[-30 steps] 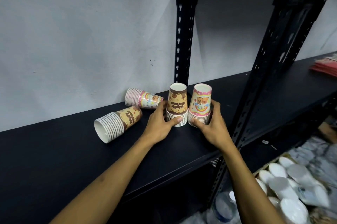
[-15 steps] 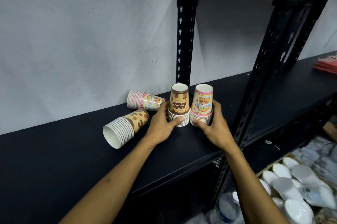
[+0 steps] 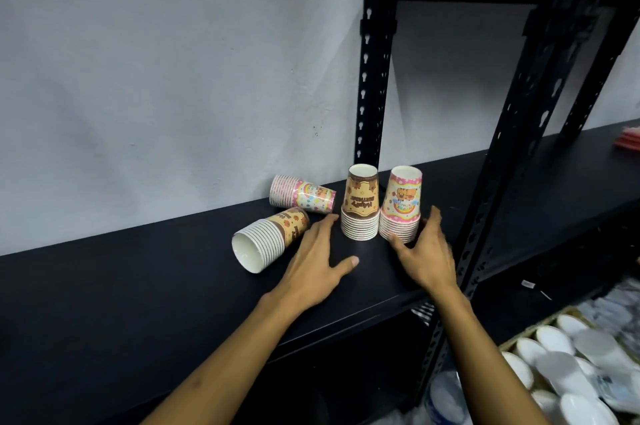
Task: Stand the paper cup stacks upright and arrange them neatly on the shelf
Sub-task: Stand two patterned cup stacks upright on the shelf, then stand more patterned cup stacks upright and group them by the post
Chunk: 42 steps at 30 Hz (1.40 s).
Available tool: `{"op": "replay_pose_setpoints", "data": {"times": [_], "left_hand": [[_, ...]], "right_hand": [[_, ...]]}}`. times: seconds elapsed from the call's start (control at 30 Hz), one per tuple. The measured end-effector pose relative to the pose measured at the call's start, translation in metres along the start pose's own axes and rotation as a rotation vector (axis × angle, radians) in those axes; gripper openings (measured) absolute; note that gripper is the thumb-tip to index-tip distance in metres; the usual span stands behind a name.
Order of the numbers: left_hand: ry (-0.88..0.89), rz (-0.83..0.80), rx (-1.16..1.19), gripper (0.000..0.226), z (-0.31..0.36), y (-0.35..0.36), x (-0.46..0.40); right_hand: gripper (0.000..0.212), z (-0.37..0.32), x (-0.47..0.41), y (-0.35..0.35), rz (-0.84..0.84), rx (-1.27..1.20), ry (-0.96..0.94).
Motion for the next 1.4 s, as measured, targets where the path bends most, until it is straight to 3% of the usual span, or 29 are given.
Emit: {"op": "replay_pose_setpoints", "data": {"times": [0.1,0.2,0.33,0.5,0.6,0.8,0.9,1.0,1.07,1.23,1.4], "left_hand": [[0.178,0.039,-0.228,0.071,0.006,-0.016,0.012],[0.224,0.127,-0.426,0.06,-0.001,-0.036,0.011],[0.107,0.139,-0.717,0.063,-0.025,-0.058,0.0],[-0.083,0.142,-0.803,0.077,-0.051,-0.084,-0.007],[-0.087,0.181,-0.701,0.074,-0.063,-0.103,-0.016],[-0.057,0.417,-0.204,0.062,-0.094,-0.131,-0.018],[-0.08,0.552,0.07,0.056,-0.106,-0.138,-0.009],[-0.192,0.574,0.245,0.062,-0.117,-0.144,-0.008],[-0.233,0.557,0.298,0.063,-0.122,-0.146,-0.011],[-0.249,0.499,0.354,0.067,-0.132,-0.141,-0.016],[-0.25,0.574,0.289,0.068,-0.138,-0.146,-0.019]], "right_hand": [[0.096,-0.002,0.021,0.006,0.11,0.164,-0.002],[0.078,-0.002,0.036,0.013,0.099,0.233,-0.001],[0.064,-0.009,0.052,0.019,0.019,0.378,-0.026],[0.05,-0.038,0.074,0.034,-0.087,0.462,-0.125],[0.047,-0.065,0.078,0.05,-0.18,0.438,-0.285],[0.044,-0.116,0.062,0.093,-0.301,0.417,-0.498],[0.047,-0.136,0.045,0.107,-0.248,0.39,-0.535],[0.054,-0.154,0.021,0.111,-0.087,0.359,-0.542],[0.063,-0.162,0.001,0.113,-0.024,0.393,-0.531],[0.084,-0.164,-0.027,0.125,-0.114,0.546,-0.441],[0.072,-0.173,-0.019,0.128,-0.091,0.576,-0.577]]}}
Point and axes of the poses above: each hand's wrist, its own x-axis away from the middle knuckle, its own y-axis out of the palm, z = x × y, the point moved 2 cm from there along -x, towards the middle knuckle, and after that the axes turned 2 degrees about x, right-handed, at the moved point
